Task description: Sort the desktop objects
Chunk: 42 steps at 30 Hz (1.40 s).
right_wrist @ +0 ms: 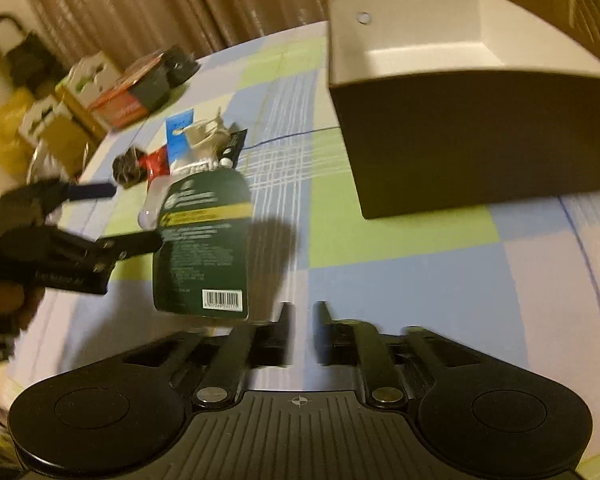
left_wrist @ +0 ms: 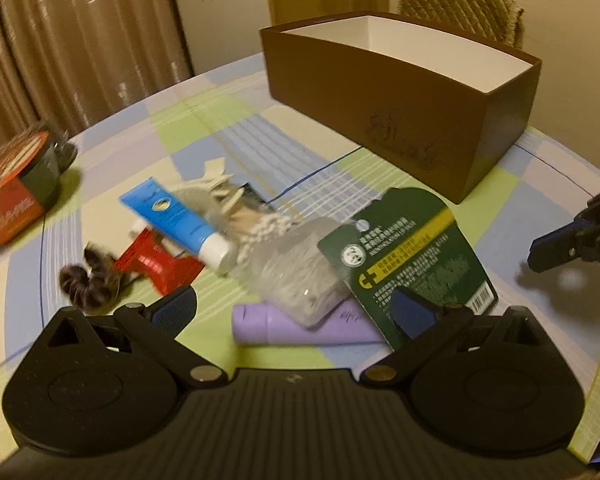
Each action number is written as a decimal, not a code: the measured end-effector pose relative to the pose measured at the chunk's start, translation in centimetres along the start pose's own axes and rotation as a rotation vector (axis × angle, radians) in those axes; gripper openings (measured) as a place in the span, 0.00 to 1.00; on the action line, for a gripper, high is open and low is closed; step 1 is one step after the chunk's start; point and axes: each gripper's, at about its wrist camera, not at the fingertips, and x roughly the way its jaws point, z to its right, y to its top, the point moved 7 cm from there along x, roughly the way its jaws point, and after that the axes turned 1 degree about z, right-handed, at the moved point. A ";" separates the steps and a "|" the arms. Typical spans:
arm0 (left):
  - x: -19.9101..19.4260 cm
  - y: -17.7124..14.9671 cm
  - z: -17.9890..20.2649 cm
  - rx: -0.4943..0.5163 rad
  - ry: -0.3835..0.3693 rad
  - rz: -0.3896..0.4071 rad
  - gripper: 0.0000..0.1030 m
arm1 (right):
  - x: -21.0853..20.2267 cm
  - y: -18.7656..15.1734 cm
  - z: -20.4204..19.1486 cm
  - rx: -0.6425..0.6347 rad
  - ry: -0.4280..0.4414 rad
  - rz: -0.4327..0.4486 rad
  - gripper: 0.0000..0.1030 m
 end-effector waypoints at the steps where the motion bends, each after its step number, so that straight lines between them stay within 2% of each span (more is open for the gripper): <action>1: 0.1 0.2 0.0 0.007 0.004 0.003 0.99 | -0.1 0.1 -0.4 -0.033 -0.008 0.006 0.93; 4: 0.0 0.3 -0.8 -0.008 0.021 0.007 0.99 | 0.1 0.1 -2.5 -0.188 -0.019 0.042 0.93; 11: -0.8 -1.2 -3.1 -0.001 0.071 -0.007 0.99 | 3.2 -1.6 -6.5 -0.586 -0.051 0.047 0.93; 14: -1.1 -2.1 -3.3 -0.004 0.064 -0.014 0.99 | 4.9 -1.5 -8.1 -0.665 -0.060 0.057 0.93; 17: -1.3 -2.9 -3.0 -0.004 0.043 -0.018 0.99 | 6.9 -0.5 -7.7 -0.557 -0.036 0.048 0.92; 18: -1.3 -3.0 -2.7 0.005 0.032 -0.016 0.99 | 7.3 -0.2 -7.3 -0.485 -0.022 0.036 0.88; 19: -1.3 -3.0 -2.4 0.015 0.021 -0.012 0.99 | 7.3 0.1 -6.8 -0.438 -0.013 0.029 0.69; 20: -1.3 -2.9 -2.0 0.026 0.011 -0.005 0.99 | 7.2 0.3 -6.4 -0.391 -0.002 0.023 0.69; 23: -1.4 -2.4 -1.1 0.057 -0.020 0.022 0.99 | 6.2 0.7 -5.1 -0.283 0.021 0.027 0.59; 25: -1.3 -1.8 -0.5 0.075 -0.037 0.043 0.99 | 5.4 0.7 -4.1 -0.213 0.042 0.037 0.44; 28: -1.0 -0.8 0.4 0.098 -0.064 0.062 0.99 | 4.3 0.9 -1.8 -0.025 0.090 0.050 0.25; 30: -0.6 -0.1 1.1 0.119 -0.078 0.070 0.99 | 3.7 1.0 -0.1 0.106 0.114 0.058 0.25; 32: -0.1 0.5 1.7 0.148 -0.079 0.073 0.99 | 3.2 0.9 1.1 0.176 0.115 0.057 0.25; 38: 1.5 1.8 2.7 0.250 -0.038 0.066 0.99 | 2.5 0.8 1.8 0.078 0.045 0.067 0.28; 40: 1.9 1.9 2.8 0.309 -0.016 0.063 0.99 | 2.7 0.9 1.6 0.032 0.019 0.070 0.70; 42: 2.2 2.0 2.9 0.370 0.009 0.061 0.99 | 2.3 1.0 1.4 -0.011 0.009 0.099 0.71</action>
